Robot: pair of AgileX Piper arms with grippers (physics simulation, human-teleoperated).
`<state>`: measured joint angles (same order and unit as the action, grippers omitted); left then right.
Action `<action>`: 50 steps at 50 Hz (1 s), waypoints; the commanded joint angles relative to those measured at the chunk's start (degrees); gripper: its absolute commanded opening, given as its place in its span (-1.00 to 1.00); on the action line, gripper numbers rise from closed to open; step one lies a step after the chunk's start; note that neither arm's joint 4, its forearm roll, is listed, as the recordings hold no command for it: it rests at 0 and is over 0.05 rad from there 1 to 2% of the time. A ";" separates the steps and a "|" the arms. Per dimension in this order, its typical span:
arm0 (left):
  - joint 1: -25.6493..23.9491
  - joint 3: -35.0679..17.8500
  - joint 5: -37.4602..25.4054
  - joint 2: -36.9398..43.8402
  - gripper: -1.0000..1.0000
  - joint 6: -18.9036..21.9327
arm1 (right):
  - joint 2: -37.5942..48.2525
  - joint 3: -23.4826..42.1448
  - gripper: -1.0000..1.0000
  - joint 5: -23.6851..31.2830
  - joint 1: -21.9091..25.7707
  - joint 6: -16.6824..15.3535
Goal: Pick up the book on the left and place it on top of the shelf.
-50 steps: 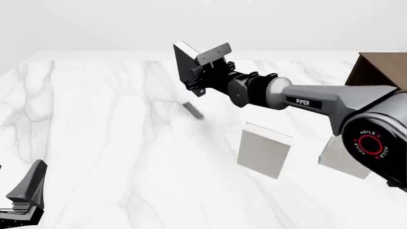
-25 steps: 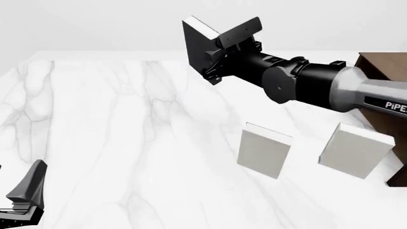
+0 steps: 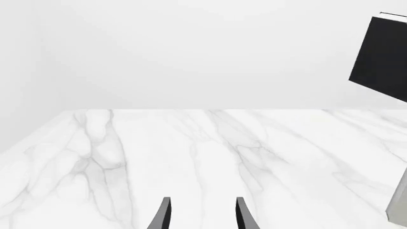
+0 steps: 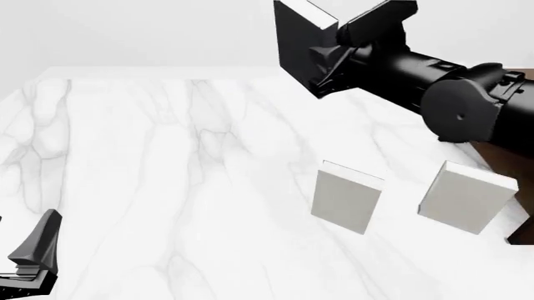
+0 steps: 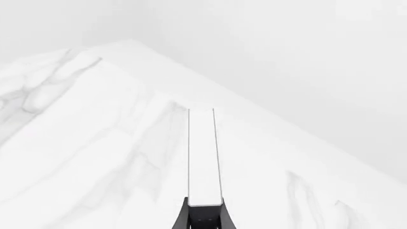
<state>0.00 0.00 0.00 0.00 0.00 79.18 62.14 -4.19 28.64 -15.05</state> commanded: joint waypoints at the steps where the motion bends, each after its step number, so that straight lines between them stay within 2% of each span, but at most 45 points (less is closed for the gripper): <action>1: 0.00 0.00 0.00 0.00 1.00 0.00 | -8.50 -2.96 -1.00 2.55 -1.47 -1.88; 9: 0.00 0.00 0.00 0.00 1.00 0.00 | -14.12 -4.50 -1.00 5.66 -3.22 -4.00; 22: 0.00 0.00 0.00 0.00 1.00 0.00 | -19.40 -5.71 -1.00 8.90 -5.87 -5.36; 36: 0.00 0.00 0.00 0.00 1.00 0.00 | -24.58 -5.84 -1.00 11.92 -9.81 -8.80; 42: 0.00 0.00 0.00 0.00 1.00 0.00 | -27.04 -5.24 -1.00 13.66 -12.59 -10.23; 48: 0.00 0.00 0.00 0.00 1.00 0.00 | -29.72 -7.39 -1.00 11.99 -17.24 -12.69; 50: 0.00 0.00 0.00 0.00 1.00 0.00 | -30.61 -7.57 -1.00 12.67 -17.51 -13.40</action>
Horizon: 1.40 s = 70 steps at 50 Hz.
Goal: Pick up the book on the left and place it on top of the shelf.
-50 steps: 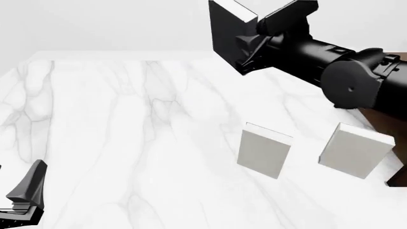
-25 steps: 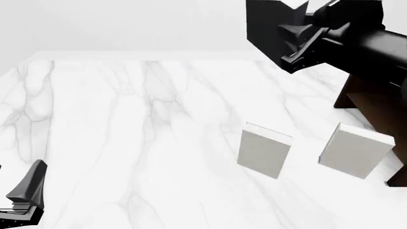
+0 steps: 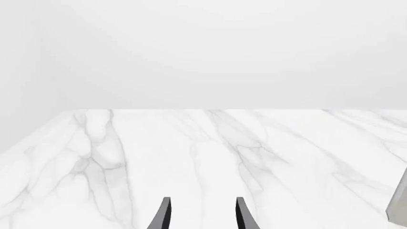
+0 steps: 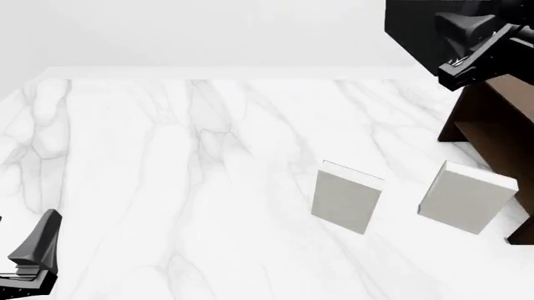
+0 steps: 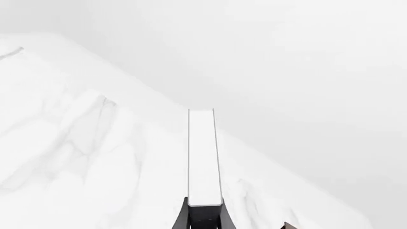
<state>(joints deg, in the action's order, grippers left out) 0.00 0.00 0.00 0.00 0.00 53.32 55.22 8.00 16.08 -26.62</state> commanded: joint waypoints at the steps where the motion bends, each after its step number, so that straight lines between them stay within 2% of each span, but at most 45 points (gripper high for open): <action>1: 0.00 0.00 0.00 0.00 1.00 0.00 | -4.75 -0.64 -1.00 0.49 -4.95 -1.84; 2: 0.00 0.00 0.00 0.00 1.00 0.00 | -5.52 -0.91 -1.00 0.47 -5.69 -2.79; 5: 0.00 0.00 0.00 0.00 1.00 0.00 | -5.94 -0.78 -1.00 1.07 -6.15 -2.80; 10: 0.00 0.00 0.00 0.00 1.00 0.00 | -7.21 -1.62 -1.00 1.88 -7.47 -4.62; 17: 0.00 0.00 0.00 0.00 1.00 0.00 | -8.25 -2.24 -1.00 2.02 -10.06 -8.18; 37: 0.00 0.00 0.00 0.00 1.00 0.00 | -11.97 -1.56 -1.00 5.17 -15.22 -11.43; 49: 0.00 0.00 0.00 0.00 1.00 0.00 | -11.78 -1.40 -1.00 4.67 -16.76 -13.34; 70: 0.00 0.00 0.00 0.00 1.00 0.00 | -11.91 -2.29 -1.00 2.99 -22.55 -17.61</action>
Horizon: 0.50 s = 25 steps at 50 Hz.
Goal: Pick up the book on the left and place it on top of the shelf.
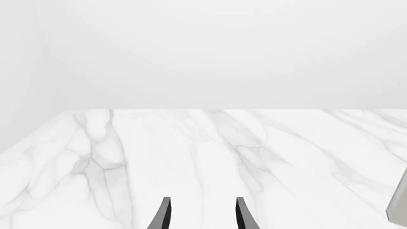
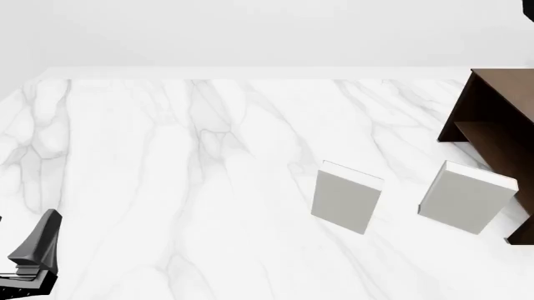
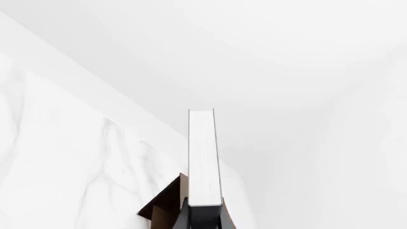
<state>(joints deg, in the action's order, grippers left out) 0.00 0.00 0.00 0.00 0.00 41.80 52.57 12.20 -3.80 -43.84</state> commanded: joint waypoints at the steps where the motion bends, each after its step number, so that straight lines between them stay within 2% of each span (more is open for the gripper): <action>1: 0.00 0.00 0.00 0.00 1.00 0.00 | -0.61 -0.02 -1.00 -0.97 -3.08 -0.44; 25: 0.00 0.00 0.00 0.00 1.00 0.00 | 0.90 -1.02 -1.00 -3.16 -8.58 -1.07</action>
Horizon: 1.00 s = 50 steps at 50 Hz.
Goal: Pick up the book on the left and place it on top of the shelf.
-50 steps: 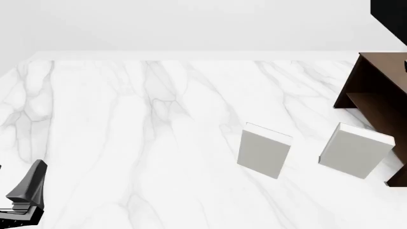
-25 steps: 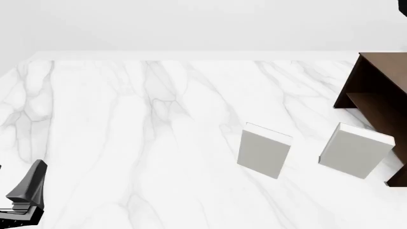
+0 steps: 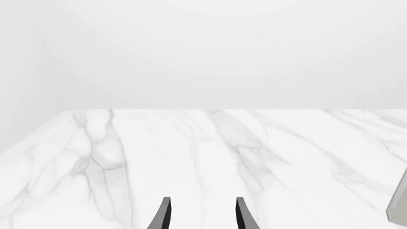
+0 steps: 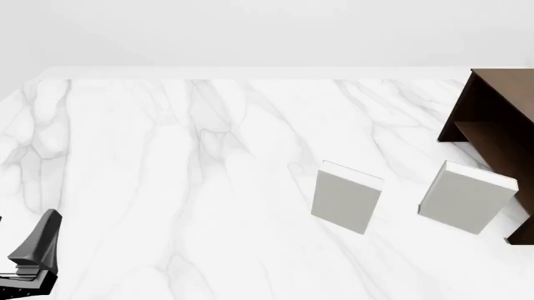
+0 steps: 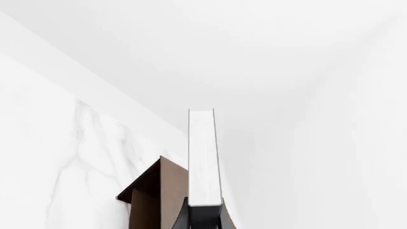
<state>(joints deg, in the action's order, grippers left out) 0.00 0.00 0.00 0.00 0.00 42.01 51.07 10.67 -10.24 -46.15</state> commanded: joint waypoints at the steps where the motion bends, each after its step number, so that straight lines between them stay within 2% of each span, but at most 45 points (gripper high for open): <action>1: 0.00 0.00 0.00 0.00 1.00 0.00 | 0.69 0.48 -1.00 -1.63 -2.14 1.24; 31: 0.00 0.00 0.00 0.00 1.00 0.00 | 4.56 0.97 -1.00 -4.04 -9.03 -0.01; 50: 0.00 0.00 0.00 0.00 1.00 0.00 | 11.24 2.49 -1.00 -7.97 -12.47 0.33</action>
<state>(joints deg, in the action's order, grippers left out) 0.00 0.00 0.00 0.00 0.00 50.22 52.22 5.22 -21.30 -47.51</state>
